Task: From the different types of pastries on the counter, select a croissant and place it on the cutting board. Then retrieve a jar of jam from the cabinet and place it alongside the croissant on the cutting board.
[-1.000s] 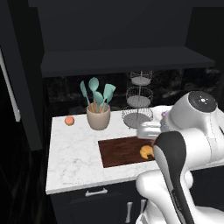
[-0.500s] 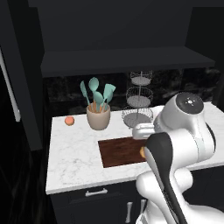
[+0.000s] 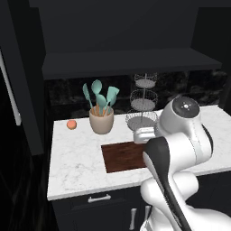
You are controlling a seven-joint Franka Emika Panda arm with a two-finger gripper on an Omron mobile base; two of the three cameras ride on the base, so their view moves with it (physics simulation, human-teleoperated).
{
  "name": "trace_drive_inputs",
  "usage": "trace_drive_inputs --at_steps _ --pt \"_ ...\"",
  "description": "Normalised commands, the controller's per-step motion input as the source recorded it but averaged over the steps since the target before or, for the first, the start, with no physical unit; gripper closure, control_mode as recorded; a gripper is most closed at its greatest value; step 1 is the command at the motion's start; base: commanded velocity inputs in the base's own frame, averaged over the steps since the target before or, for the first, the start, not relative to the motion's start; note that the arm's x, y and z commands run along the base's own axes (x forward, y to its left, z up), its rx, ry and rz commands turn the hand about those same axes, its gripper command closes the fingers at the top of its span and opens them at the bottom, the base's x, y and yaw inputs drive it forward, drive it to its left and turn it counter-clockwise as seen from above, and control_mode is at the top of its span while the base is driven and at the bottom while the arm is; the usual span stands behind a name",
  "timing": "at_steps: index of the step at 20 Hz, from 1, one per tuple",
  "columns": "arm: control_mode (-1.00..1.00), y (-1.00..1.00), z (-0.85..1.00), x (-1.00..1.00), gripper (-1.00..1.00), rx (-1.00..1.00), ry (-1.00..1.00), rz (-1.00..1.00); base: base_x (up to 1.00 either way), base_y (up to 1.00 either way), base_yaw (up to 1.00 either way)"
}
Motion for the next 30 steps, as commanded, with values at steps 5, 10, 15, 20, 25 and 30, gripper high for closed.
trace_drive_inputs --at_steps 5,10,15,20,25,30 --pt "-1.0 -0.02 -0.89 0.0 1.0 0.0 -0.36 0.0 0.0 0.0 0.0" --pt "-1.0 -0.07 -0.89 0.01 1.0 0.0 -0.35 0.0 0.0 0.0 0.0" --pt "-1.0 -0.19 -0.83 0.1 1.0 0.01 -0.25 0.0 0.0 0.0 0.0" --pt "-1.0 -0.21 -0.62 0.14 1.0 0.01 -0.22 0.0 0.0 0.0 0.0" --pt "-1.0 -0.09 -0.62 0.03 1.0 0.01 -0.21 0.01 0.0 0.0 0.0" --pt "-1.0 -0.23 -0.61 0.18 1.0 0.1 -0.05 0.02 0.0 0.0 0.0"
